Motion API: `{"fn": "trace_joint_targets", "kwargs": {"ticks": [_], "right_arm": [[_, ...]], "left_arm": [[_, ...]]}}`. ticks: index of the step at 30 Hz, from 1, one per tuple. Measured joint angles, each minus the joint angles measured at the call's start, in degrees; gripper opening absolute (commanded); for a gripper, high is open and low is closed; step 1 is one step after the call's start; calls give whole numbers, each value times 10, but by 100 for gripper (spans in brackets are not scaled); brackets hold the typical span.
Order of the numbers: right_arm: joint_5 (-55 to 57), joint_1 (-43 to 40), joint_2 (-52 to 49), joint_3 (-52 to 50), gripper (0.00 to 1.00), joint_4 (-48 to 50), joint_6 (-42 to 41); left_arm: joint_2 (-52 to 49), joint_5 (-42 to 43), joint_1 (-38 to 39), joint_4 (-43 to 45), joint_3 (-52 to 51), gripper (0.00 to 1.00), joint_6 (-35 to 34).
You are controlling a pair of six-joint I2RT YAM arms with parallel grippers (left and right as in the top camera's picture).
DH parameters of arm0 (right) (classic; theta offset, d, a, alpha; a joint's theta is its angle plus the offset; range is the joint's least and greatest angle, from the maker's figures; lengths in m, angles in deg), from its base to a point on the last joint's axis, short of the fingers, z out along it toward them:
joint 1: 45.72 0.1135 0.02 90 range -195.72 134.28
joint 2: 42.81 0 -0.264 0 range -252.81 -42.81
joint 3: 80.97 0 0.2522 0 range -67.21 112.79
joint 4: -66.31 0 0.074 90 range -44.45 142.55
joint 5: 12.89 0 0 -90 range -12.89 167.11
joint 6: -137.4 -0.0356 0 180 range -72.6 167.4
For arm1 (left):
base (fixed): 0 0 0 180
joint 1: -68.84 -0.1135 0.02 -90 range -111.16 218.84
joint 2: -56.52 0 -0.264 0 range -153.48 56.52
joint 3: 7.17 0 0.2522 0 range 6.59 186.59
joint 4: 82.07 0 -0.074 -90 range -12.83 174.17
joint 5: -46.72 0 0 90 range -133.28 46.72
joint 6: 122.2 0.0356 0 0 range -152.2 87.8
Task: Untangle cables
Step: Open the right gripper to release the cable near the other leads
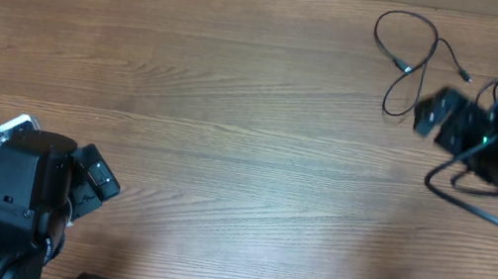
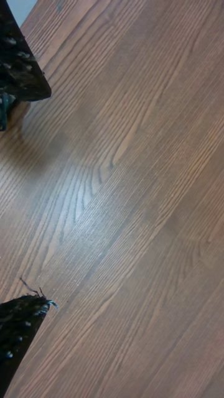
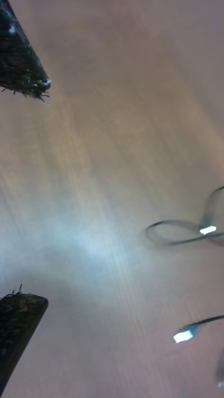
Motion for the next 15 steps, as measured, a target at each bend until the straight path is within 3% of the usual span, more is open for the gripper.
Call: {"fn": "trace_joint_targets", "kwargs": {"ticks": [6,15], "right_arm": [[-3,0,4,-4,100,-165,0],[-48,0,43,-4,100,-177,0]], "left_arm": [[0,0,0,0,0,100,0],[0,0,0,0,0,99,0]]}}
